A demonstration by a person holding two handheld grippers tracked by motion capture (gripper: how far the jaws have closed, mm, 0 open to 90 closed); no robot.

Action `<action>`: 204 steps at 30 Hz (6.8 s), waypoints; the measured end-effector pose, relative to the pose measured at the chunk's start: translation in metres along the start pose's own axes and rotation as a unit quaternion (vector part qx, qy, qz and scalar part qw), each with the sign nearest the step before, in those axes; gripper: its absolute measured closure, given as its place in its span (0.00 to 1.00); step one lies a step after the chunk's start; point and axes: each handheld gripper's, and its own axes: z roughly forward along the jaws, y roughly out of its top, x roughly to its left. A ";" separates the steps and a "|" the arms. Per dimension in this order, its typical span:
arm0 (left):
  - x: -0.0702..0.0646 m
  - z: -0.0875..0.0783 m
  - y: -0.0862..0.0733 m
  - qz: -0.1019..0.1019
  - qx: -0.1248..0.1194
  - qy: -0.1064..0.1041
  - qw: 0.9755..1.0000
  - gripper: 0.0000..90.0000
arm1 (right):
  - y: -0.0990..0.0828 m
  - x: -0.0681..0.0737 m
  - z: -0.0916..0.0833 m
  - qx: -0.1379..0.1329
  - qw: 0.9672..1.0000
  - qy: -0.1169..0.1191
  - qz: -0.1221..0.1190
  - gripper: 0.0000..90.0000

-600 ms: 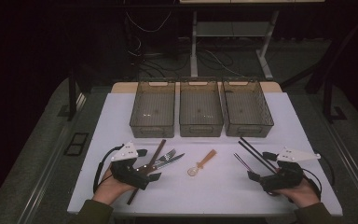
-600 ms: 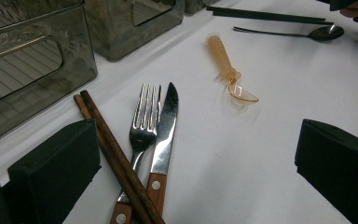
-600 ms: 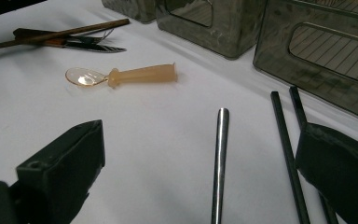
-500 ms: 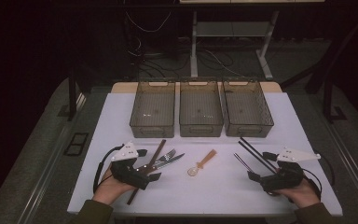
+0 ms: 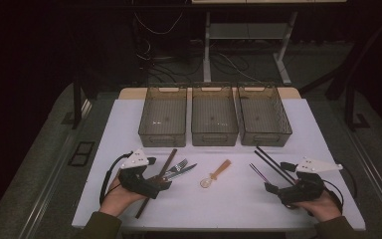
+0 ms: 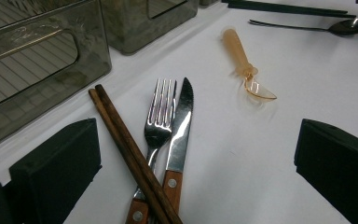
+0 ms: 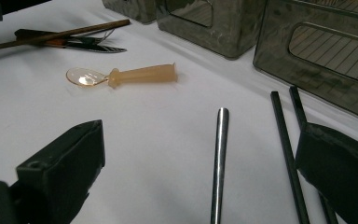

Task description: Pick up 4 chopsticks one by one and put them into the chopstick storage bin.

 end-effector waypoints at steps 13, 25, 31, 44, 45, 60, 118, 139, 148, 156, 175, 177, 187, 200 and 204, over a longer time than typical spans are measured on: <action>0.014 0.005 0.008 -0.007 0.005 0.028 1.000 0.12 | 0.001 0.002 0.003 0.005 1.000 0.000 -0.006 0.02; 0.030 0.023 0.015 -0.024 0.019 0.049 0.998 0.25 | 0.000 0.002 0.004 0.008 1.000 -0.003 -0.008 0.02; 0.036 0.030 0.022 -0.033 0.016 0.054 0.998 0.34 | 0.000 0.001 0.003 0.006 1.000 -0.005 -0.005 0.02; 0.045 0.051 0.027 -0.044 0.054 0.056 0.996 0.61 | 0.000 0.001 0.002 0.003 1.000 -0.006 -0.001 0.02; 0.045 0.054 0.027 -0.047 0.060 0.057 0.996 0.61 | 0.000 0.001 0.002 0.003 1.000 -0.006 -0.001 0.02; 0.056 0.074 0.031 -0.047 0.110 0.077 0.990 0.69 | -0.001 0.001 0.001 0.000 1.000 -0.006 0.001 0.02; 0.044 0.085 0.036 0.009 0.114 0.029 0.993 0.88 | 0.000 0.002 0.001 -0.001 1.000 -0.007 -0.001 0.02; 0.030 0.030 0.032 -0.024 0.058 0.045 0.997 0.50 | 0.000 0.002 0.000 -0.002 1.000 -0.008 -0.001 0.02; 0.026 -0.003 0.008 -0.043 0.043 0.058 0.996 0.48 | 0.000 0.002 0.000 0.000 1.000 -0.009 -0.003 0.02; 0.015 -0.017 -0.012 -0.046 0.050 0.059 0.996 0.58 | 0.000 0.002 0.000 0.000 1.000 -0.010 -0.003 0.02; 0.005 -0.016 -0.024 -0.046 0.092 0.061 0.993 0.85 | 0.000 0.002 -0.001 -0.001 1.000 -0.011 -0.002 0.02; 0.005 -0.016 -0.024 -0.043 0.097 0.063 0.992 0.86 | 0.000 0.002 -0.001 -0.001 1.000 -0.011 -0.003 0.02; 0.002 -0.013 -0.024 -0.025 0.116 0.082 0.990 0.86 | 0.000 0.002 0.000 -0.001 1.000 -0.011 -0.003 0.02; 0.004 -0.013 -0.024 -0.008 0.124 0.100 0.987 0.86 | 0.000 0.002 0.000 -0.002 1.000 -0.010 -0.003 0.02; 0.006 -0.012 -0.025 -0.010 0.120 0.099 0.988 0.86 | 0.000 0.002 0.000 -0.001 1.000 -0.010 -0.004 0.02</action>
